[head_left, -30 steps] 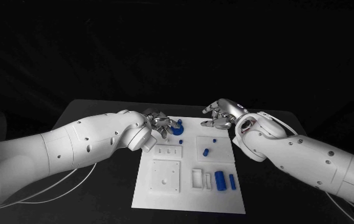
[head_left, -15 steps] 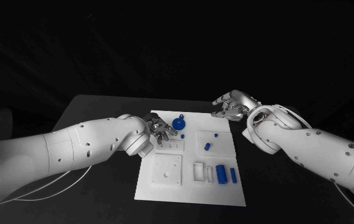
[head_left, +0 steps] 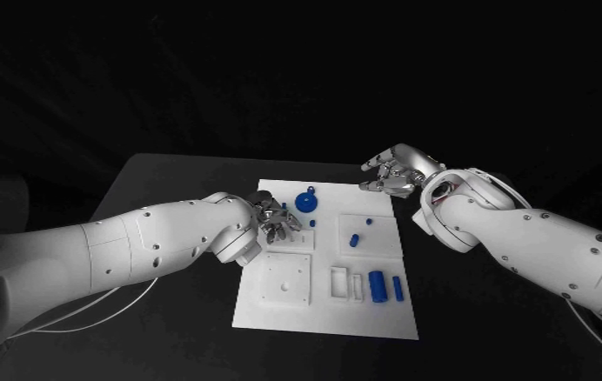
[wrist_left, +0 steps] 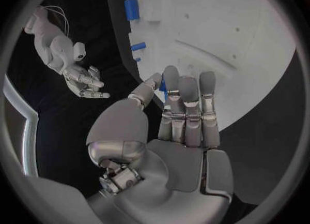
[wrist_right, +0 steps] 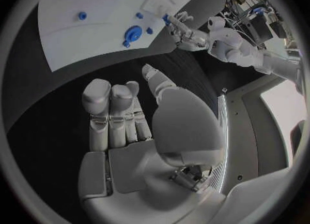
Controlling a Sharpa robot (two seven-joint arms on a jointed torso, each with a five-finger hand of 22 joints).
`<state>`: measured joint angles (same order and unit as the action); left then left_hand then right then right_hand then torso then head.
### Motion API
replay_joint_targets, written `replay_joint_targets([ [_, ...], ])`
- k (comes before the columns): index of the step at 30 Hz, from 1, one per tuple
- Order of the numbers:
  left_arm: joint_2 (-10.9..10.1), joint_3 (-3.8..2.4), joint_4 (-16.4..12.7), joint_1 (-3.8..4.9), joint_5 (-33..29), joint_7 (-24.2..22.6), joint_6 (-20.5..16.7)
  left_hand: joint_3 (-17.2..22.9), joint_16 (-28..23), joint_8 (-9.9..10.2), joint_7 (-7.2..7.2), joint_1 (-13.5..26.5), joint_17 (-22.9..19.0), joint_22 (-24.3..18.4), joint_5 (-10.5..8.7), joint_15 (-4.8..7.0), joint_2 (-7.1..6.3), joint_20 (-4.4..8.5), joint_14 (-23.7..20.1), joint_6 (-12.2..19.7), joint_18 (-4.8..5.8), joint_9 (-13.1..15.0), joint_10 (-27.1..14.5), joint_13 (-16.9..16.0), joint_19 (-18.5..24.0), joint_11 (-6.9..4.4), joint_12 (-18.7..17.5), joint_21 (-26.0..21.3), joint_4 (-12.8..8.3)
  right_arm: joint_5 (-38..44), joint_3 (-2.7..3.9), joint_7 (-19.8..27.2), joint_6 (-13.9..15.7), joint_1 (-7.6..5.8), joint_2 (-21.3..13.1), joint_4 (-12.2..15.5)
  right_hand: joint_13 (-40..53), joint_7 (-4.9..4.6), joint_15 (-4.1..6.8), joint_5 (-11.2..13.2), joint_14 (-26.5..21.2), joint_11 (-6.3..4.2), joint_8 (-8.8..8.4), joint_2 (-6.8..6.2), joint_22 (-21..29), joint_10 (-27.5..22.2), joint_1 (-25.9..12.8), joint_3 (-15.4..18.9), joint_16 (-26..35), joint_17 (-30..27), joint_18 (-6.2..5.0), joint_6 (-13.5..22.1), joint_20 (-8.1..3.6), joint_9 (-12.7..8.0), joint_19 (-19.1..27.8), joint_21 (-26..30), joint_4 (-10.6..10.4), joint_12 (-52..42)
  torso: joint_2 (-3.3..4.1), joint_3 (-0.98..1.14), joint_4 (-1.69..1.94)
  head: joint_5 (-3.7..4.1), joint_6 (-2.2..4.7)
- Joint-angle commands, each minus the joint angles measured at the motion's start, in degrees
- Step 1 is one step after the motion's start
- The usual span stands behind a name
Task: Assemble the parts on the task board
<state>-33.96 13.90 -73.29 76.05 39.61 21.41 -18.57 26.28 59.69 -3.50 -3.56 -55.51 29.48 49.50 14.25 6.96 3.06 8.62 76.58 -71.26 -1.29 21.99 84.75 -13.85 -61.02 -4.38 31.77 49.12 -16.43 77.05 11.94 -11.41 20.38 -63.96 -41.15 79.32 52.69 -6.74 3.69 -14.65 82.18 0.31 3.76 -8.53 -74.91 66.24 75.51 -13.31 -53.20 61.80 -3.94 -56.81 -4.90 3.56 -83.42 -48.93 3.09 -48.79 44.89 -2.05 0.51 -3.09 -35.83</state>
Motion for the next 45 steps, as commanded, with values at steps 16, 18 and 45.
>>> replay_joint_targets([
  [16,1.1,0.00,1.4,-0.78,9.8,4.4,0.4,2.5,1.4,-0.4,6.02,0.5,-0.2,6.2,-2.03,0.25,-0.78,-0.29,-0.2,-9.8,1.08,15.5,2.1,-0.4,-1.8,-0.65,1.4,-5.5,1.7,-0.2,0.03,-0.1,-1.7,0.17,-0.4,0.1,-0.1,0.03,-0.04,-0.6,-0.3,-0.01,-0.21,-0.12,-6.1,-0.5,-0.7,-0.6,0.3,-0.1,-0.57,-1.0,0.23,0.0,0.1,0.3,0.2,-0.1,0.13,-0.05,-0.06,-0.15,-0.35],
  [18,1.2,0.00,1.6,-0.88,10.0,4.6,0.6,2.4,1.3,-0.4,6.03,0.4,-0.2,6.3,-2.13,0.24,-0.80,-0.29,-0.2,-9.8,1.09,15.4,2.1,-0.4,-1.9,-0.65,1.4,-5.6,1.8,-0.2,0.03,-0.1,-1.7,0.18,-0.4,0.1,-0.1,0.03,-0.04,-0.6,-0.3,-0.01,-0.21,-0.12,-6.1,-0.5,-0.7,-0.6,0.3,-0.1,-0.57,-1.0,0.23,0.0,0.1,0.3,0.2,-0.1,0.11,-0.06,-0.03,-0.05,-0.42],
  [45,2.9,-0.02,3.0,-1.59,12.4,6.3,4.3,2.2,4.6,-0.7,6.57,1.0,0.2,17.9,-1.97,0.50,-0.51,-0.14,0.0,-10.9,1.29,19.5,2.1,-2.3,-5.4,-0.97,4.7,-13.2,3.0,-0.2,0.03,-0.2,-2.2,0.31,-0.4,0.1,-0.2,0.03,-0.04,-0.8,-0.3,-0.02,-0.21,-0.12,-6.1,-0.5,-0.9,-0.8,0.3,-0.1,-0.56,-1.1,0.22,0.0,0.1,0.3,0.3,-0.1,0.09,-0.10,-0.03,0.28,-0.53],
])
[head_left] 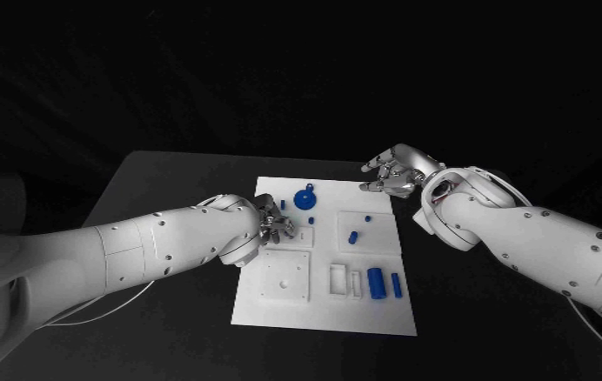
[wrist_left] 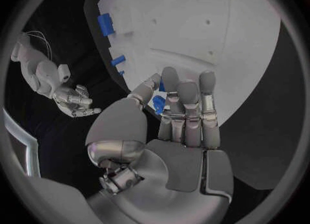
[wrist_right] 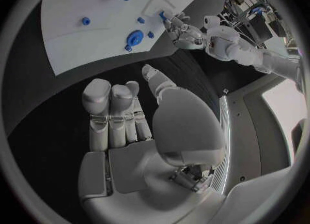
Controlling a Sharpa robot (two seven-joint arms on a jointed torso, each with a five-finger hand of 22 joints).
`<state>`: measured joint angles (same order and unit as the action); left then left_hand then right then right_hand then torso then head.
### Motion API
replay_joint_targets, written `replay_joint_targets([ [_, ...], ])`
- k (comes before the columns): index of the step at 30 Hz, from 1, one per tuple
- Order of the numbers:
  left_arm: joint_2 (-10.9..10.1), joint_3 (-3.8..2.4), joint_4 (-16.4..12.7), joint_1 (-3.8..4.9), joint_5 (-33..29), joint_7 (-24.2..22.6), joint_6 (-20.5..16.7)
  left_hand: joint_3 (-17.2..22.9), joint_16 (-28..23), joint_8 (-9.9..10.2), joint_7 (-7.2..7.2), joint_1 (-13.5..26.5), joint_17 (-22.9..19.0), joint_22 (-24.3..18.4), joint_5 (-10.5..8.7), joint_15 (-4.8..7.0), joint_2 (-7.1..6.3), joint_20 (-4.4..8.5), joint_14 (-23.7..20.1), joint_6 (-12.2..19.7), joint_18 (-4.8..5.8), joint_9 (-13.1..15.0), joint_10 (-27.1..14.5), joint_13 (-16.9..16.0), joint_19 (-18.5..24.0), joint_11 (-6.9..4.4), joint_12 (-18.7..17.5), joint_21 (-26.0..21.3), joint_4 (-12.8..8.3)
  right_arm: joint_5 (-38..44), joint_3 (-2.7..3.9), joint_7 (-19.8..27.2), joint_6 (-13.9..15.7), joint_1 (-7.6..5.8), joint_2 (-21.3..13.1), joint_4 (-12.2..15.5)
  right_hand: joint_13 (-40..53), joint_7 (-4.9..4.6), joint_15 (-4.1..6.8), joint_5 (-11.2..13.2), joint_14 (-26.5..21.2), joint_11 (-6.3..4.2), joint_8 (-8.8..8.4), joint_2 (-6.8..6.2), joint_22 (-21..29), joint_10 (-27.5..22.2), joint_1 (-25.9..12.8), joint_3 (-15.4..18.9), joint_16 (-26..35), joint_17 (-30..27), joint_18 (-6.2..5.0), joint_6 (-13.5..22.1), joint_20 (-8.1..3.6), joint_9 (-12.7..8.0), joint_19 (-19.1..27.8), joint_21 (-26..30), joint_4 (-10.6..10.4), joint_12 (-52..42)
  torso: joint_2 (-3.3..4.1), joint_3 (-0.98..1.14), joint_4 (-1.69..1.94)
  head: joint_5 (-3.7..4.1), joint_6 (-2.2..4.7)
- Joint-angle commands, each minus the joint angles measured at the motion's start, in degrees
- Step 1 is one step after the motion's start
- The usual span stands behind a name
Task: Assemble the parts on the task board
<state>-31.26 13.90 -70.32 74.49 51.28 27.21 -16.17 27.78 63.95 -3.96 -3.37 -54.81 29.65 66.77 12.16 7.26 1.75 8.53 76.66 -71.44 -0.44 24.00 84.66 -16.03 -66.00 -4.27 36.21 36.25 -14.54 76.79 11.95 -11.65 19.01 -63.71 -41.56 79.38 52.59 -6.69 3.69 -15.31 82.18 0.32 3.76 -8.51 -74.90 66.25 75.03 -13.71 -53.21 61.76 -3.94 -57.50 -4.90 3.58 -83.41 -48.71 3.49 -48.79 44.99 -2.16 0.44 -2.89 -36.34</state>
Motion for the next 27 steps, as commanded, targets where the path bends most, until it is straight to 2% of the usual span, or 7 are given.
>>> replay_joint_targets([
  [1,0.3,-0.02,0.0,-0.04,0.8,0.5,2.1,0.7,0.5,-0.2,6.39,0.3,0.0,1.0,0.14,0.19,0.83,-0.06,-0.1,-10.7,0.44,17.7,2.1,-0.2,-0.5,-1.09,0.4,-0.6,1.2,0.1,0.03,0.0,-0.9,0.07,0.0,0.0,-0.1,-0.01,-0.04,-0.1,-0.3,-0.03,-0.21,-0.14,-6.1,-0.5,-0.5,-0.4,0.3,-0.1,-0.56,-0.4,0.23,0.0,0.1,0.1,-0.1,-0.1,-0.01,0.03,0.03,0.11,-0.01],
  [9,0.6,-0.02,0.3,-0.05,1.7,0.9,2.9,0.6,1.2,-0.2,6.41,0.5,-0.4,5.0,0.06,0.21,0.96,-0.11,-0.3,-10.7,0.44,18.7,2.1,-0.5,-1.8,-1.04,0.8,-3.9,1.2,0.1,0.03,0.0,-1.0,0.12,0.1,0.0,-0.1,0.00,-0.04,-0.3,-0.3,-0.03,-0.21,-0.15,-6.0,-0.5,-0.6,-0.4,0.3,-0.1,-0.57,-0.6,0.22,0.0,0.1,0.2,-0.1,-0.2,0.00,0.03,-0.01,0.21,-0.01],
  [27,0.4,-0.02,0.8,-0.06,5.2,1.6,4.1,0.8,1.8,-0.2,6.44,0.7,-0.6,7.2,0.12,0.04,1.17,-0.27,-0.5,-10.8,0.44,19.4,2.1,-0.7,-2.3,-0.88,1.2,-5.8,1.1,0.1,0.03,0.0,-1.1,0.23,-0.1,-0.1,-0.1,0.05,-0.01,-1.0,-0.3,-0.08,-0.20,-0.11,-6.1,-0.5,-0.8,-0.6,0.3,-0.1,-0.56,-0.8,0.20,0.0,0.1,0.2,-0.2,-0.2,-0.03,0.00,0.06,0.37,-0.26],
])
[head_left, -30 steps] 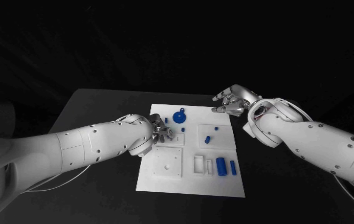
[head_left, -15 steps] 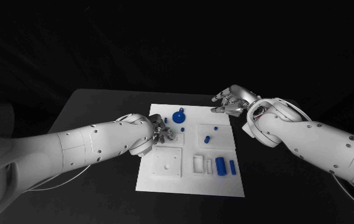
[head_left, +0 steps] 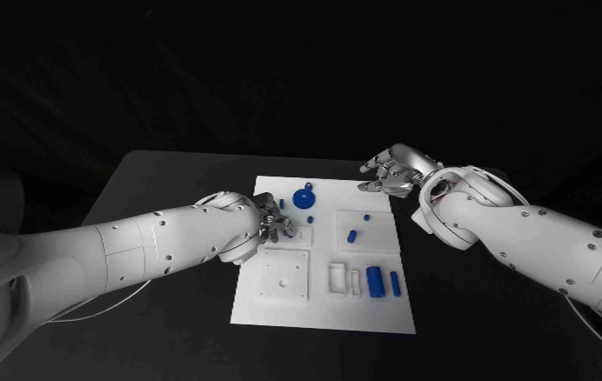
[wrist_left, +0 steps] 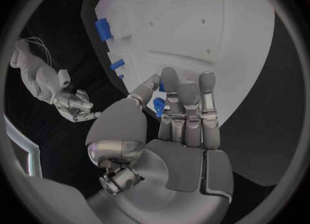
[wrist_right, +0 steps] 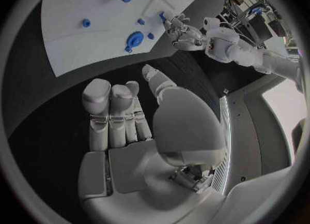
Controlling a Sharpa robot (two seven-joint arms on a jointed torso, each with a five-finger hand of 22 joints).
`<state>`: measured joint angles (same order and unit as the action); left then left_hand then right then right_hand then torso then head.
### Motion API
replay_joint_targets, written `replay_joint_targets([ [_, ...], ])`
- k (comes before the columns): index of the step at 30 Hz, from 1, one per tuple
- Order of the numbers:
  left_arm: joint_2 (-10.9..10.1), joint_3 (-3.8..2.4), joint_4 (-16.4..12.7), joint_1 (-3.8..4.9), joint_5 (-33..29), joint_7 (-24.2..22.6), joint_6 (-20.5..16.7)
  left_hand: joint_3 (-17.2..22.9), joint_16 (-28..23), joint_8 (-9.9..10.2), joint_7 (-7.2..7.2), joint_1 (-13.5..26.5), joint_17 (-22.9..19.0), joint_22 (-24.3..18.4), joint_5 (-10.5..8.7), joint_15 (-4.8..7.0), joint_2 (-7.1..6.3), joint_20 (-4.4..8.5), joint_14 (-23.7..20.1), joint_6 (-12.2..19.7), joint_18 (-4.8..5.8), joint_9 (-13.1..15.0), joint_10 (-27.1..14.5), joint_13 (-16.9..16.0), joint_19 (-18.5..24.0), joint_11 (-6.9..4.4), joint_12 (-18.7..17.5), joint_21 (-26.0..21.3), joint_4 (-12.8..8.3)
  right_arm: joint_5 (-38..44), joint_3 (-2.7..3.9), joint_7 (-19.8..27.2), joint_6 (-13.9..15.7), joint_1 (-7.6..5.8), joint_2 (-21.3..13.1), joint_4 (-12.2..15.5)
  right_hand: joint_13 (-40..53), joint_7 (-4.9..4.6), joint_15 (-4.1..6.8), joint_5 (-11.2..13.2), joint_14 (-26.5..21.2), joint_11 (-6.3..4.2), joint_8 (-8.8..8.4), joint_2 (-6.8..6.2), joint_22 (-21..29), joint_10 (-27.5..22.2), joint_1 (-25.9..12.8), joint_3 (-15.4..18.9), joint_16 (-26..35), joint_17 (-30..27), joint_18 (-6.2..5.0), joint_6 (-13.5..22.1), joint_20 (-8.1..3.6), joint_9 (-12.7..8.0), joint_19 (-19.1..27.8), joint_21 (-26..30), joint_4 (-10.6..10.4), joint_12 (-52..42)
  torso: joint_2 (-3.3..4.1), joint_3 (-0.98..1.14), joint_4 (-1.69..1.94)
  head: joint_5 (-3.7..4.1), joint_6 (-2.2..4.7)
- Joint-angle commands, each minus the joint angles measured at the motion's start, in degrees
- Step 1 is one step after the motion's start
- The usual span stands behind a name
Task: Assemble the parts on the task board
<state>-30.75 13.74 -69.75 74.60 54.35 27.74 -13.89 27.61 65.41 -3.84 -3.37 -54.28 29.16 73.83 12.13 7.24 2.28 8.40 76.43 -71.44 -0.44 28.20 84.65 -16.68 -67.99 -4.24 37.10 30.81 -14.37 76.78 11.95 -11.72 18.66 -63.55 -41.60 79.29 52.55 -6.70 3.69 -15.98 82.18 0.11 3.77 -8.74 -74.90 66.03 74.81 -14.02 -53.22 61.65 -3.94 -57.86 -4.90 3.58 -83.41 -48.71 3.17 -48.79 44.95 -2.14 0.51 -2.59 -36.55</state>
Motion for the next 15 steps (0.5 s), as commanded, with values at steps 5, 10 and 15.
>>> replay_joint_targets([
  [5,-0.2,0.14,0.2,-0.16,2.7,1.3,2.2,1.0,0.4,-0.3,6.43,0.3,-0.3,0.9,0.13,-0.01,0.72,-0.22,-0.3,-10.8,0.44,15.2,2.2,0.0,-0.6,-0.86,0.3,-1.1,0.8,0.1,0.03,0.0,-0.7,0.10,-0.1,0.0,-0.1,0.06,0.01,-0.6,-0.3,0.12,-0.22,0.09,-6.1,-0.3,-0.6,-0.4,0.3,0.0,-0.56,-0.5,0.19,0.0,0.1,0.2,0.1,-0.2,0.01,-0.03,0.00,0.08,-0.20],
  [10,-0.2,0.14,0.3,-0.16,2.9,1.4,2.6,0.9,0.5,-0.3,6.44,0.4,-0.3,1.2,-0.01,-0.03,0.86,-0.24,-0.4,-10.9,0.44,15.2,2.2,-0.1,-0.7,-0.84,0.4,-1.4,0.9,0.1,0.03,0.0,-0.7,0.16,-0.1,0.0,-0.1,0.07,0.02,-1.0,-0.4,0.11,-0.21,0.06,-6.1,-0.3,-0.7,-0.5,0.4,0.0,-0.55,-0.5,0.18,0.0,0.1,0.2,0.1,-0.2,0.02,-0.03,0.02,0.07,-0.14],
  [15,0.0,0.14,0.4,-0.17,2.9,1.5,3.3,0.7,0.7,-0.3,6.46,0.5,-0.4,1.7,-0.63,-0.03,0.99,-0.24,-0.4,-10.9,0.44,15.4,2.2,-0.1,-0.9,-0.85,0.5,-1.8,1.1,0.1,0.03,0.0,-0.7,0.20,-0.1,0.0,-0.1,0.06,0.01,-1.2,-0.3,0.12,-0.22,0.03,-6.1,-0.3,-0.8,-0.6,0.3,0.0,-0.55,-0.5,0.17,0.0,0.1,0.2,0.1,-0.2,0.03,-0.02,-0.01,0.10,-0.16],
])
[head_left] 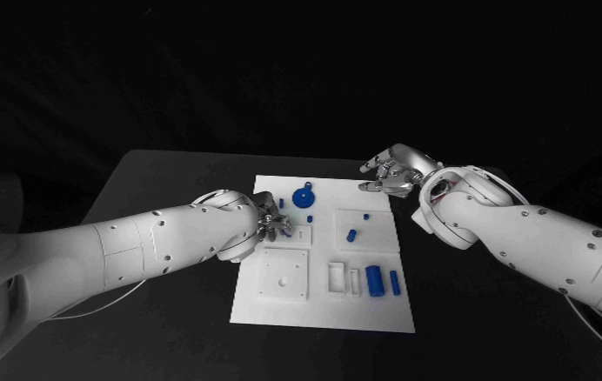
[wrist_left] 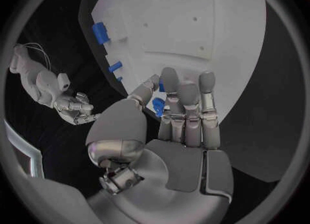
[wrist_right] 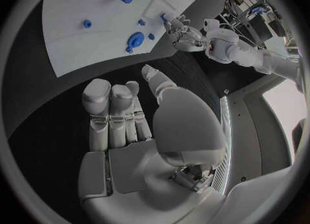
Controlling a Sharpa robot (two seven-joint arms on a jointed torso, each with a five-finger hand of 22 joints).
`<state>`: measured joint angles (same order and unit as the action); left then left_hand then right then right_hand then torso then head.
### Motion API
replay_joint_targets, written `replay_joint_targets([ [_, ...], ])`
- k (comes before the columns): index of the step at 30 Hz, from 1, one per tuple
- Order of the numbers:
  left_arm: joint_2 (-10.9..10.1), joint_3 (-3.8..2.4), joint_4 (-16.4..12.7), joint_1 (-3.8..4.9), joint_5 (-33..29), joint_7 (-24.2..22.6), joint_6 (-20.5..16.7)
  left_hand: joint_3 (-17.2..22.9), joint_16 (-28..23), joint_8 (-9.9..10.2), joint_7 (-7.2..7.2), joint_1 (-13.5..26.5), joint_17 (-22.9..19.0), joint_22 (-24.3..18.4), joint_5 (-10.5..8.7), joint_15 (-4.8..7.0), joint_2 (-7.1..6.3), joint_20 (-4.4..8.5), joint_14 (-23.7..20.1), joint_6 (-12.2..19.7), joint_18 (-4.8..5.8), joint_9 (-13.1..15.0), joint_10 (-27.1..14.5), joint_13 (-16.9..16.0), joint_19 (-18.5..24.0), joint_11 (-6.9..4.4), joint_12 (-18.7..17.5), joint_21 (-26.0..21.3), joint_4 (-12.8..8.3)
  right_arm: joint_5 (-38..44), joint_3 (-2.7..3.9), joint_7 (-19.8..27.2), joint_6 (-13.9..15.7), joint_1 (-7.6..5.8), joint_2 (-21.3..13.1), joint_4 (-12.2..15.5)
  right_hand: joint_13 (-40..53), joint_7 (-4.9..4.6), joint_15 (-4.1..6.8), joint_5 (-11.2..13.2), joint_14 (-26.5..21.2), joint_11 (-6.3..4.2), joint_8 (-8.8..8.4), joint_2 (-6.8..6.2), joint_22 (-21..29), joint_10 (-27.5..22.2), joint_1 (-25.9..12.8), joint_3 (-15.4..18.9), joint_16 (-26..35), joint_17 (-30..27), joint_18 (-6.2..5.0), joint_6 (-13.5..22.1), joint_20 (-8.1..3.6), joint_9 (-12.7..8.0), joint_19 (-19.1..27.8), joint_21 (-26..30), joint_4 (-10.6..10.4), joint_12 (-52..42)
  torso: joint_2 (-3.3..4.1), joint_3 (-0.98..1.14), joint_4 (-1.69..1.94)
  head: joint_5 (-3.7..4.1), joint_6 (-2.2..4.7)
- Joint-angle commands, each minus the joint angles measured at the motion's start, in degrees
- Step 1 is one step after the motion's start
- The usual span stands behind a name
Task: Assemble the parts on the task board
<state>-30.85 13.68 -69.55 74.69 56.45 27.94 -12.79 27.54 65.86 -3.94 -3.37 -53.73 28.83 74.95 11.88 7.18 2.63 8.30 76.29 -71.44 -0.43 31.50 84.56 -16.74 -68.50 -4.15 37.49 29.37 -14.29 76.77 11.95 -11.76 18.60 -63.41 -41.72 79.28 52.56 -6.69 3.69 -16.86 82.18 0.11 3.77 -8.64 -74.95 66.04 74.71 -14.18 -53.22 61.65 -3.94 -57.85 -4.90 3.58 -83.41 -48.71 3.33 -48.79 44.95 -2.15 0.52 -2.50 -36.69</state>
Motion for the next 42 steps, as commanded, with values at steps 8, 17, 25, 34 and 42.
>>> replay_joint_targets([
  [8,0.5,0.20,0.4,-0.41,0.9,1.5,4.5,-1.4,0.4,-0.2,6.55,-0.8,-0.2,0.9,-5.99,-0.02,1.19,-0.24,-0.2,-11.2,0.43,12.3,2.2,-0.2,-0.8,-0.93,0.3,-1.2,3.3,0.0,0.03,0.1,-0.7,0.15,0.0,0.0,-0.1,0.06,0.02,-0.6,-0.3,0.10,-0.22,-0.12,-6.0,-0.3,-0.8,-0.5,0.3,0.0,-0.55,-0.5,0.17,0.0,0.1,0.2,0.0,-0.2,0.00,0.02,-0.02,0.09,-0.06],
  [17,0.8,0.20,0.3,-0.54,0.9,1.4,6.2,-2.9,0.6,-0.2,6.61,-0.7,-0.3,1.0,-7.99,-0.07,1.47,-0.31,-0.2,-11.4,0.43,12.3,2.2,-0.4,-1.0,-0.86,0.5,-1.6,5.4,0.0,0.03,0.1,-0.7,0.29,0.0,-0.1,-0.1,0.07,0.02,-0.8,-0.4,0.09,-0.21,-0.12,-6.0,-0.3,-0.9,-0.6,0.4,-0.1,-0.55,-0.6,0.16,0.0,0.1,0.3,0.0,-0.2,0.01,0.01,0.04,0.22,-0.08],
  [25,0.9,0.19,0.3,-0.57,1.3,1.0,6.3,-3.4,0.8,-0.3,6.64,-0.9,-0.3,1.0,-8.50,-0.08,1.76,-0.32,-0.2,-11.6,0.43,12.3,2.2,-0.6,-1.0,-0.85,0.7,-1.7,6.0,-0.1,0.03,0.1,-0.7,0.41,0.0,-0.1,-0.1,0.09,0.03,-0.9,-0.4,0.08,-0.19,-0.10,-6.0,-0.3,-1.0,-0.6,0.4,-0.1,-0.55,-0.7,0.16,0.0,0.1,0.3,-0.1,-0.2,-0.01,0.03,0.02,0.26,0.08],
  [34,0.3,0.18,0.0,-0.59,1.4,-0.1,3.8,-2.4,0.8,-0.2,6.59,-1.3,-0.4,1.0,-7.45,-0.04,2.41,-0.28,-0.2,-11.5,0.43,12.3,2.2,-0.6,-1.1,-0.85,0.6,-1.8,5.2,-0.1,0.03,0.2,-0.8,0.53,0.0,-0.2,-0.1,0.09,0.03,-0.9,-0.4,0.08,-0.19,-0.10,-6.0,-0.3,-1.0,-0.6,0.4,-0.1,-0.55,-0.7,0.16,0.0,0.1,0.3,-0.1,-0.2,0.00,-0.04,0.05,0.22,0.22],
  [42,-0.8,0.16,-1.3,-0.60,0.9,-2.3,-0.9,-0.9,1.0,-0.3,6.62,-0.1,-0.6,1.0,-6.54,0.08,3.21,-0.15,-0.1,-11.7,0.43,12.2,2.2,-0.8,-1.3,-0.90,0.9,-1.8,4.0,-0.1,0.03,0.2,-0.9,0.64,-0.1,-0.2,-0.1,0.10,0.04,-1.1,-0.4,0.07,-0.21,-0.13,-6.0,-0.3,-1.1,-0.7,0.5,-0.2,-0.54,-0.7,0.15,0.0,0.1,0.4,-0.1,-0.2,-0.01,-0.03,0.01,0.42,0.17],
])
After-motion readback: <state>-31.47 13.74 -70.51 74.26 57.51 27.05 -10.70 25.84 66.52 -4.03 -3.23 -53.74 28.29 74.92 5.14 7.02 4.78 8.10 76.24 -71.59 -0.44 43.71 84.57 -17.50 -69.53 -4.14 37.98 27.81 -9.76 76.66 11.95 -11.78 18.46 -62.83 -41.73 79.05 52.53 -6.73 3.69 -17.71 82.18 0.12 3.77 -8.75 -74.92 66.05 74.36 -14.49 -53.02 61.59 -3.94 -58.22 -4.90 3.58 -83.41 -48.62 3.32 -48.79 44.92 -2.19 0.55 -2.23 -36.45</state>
